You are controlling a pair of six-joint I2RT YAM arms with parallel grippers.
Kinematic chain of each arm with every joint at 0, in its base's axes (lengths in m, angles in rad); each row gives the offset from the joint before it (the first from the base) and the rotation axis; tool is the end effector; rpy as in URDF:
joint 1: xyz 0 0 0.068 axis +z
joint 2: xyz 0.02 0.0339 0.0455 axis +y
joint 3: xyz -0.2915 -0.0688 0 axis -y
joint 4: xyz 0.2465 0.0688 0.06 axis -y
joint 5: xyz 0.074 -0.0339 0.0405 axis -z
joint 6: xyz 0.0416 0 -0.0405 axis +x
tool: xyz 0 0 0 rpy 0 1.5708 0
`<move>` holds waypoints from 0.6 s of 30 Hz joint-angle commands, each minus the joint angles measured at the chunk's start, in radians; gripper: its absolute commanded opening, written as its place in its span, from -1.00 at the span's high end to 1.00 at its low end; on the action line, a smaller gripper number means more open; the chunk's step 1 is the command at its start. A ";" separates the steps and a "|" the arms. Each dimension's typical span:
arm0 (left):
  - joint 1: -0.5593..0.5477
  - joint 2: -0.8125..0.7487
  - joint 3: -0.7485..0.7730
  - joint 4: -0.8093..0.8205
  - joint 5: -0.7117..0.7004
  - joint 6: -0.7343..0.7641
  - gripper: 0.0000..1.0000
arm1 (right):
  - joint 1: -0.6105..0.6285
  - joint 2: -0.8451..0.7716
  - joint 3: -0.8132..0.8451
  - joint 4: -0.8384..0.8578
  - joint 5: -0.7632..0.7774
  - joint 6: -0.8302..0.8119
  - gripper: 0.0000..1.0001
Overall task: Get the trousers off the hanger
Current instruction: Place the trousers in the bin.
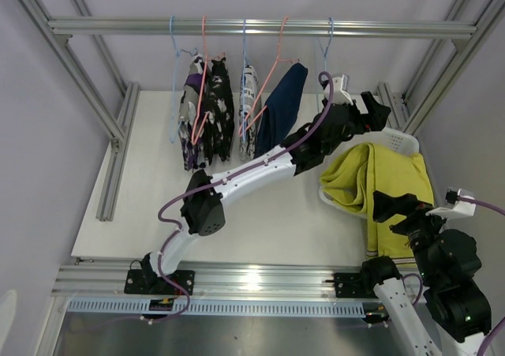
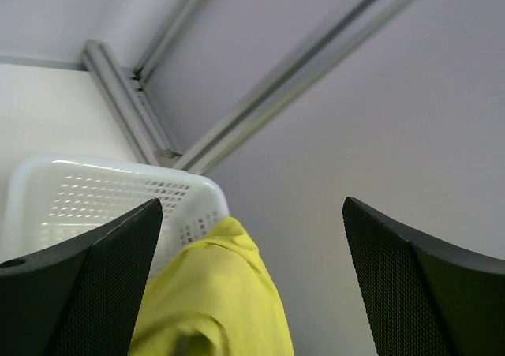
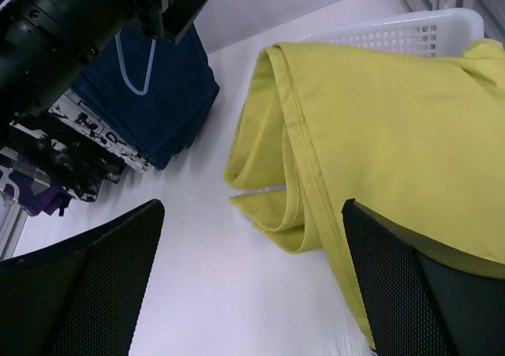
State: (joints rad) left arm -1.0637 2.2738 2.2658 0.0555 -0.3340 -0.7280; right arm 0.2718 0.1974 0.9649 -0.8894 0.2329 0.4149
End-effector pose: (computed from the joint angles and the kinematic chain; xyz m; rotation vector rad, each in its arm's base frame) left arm 0.2881 -0.4904 0.3993 -0.0117 1.6459 -1.1563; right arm -0.0133 -0.0137 0.3711 0.2954 1.6735 0.3174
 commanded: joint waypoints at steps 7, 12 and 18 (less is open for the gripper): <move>0.010 -0.057 -0.046 -0.048 0.025 -0.034 -0.99 | 0.004 0.069 0.033 0.043 -0.005 0.028 -0.99; -0.005 -0.184 -0.080 -0.204 0.131 0.008 -0.99 | 0.004 0.249 0.139 -0.084 0.149 0.051 -0.99; -0.045 -0.459 -0.325 -0.273 0.119 0.107 -0.99 | 0.004 0.439 0.146 -0.063 0.147 0.044 -0.99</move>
State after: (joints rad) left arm -1.0866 2.0460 2.0022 -0.2008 -0.2279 -0.6872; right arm 0.2718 0.5644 1.0916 -0.9413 0.3374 0.4561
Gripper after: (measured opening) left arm 0.993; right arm 0.993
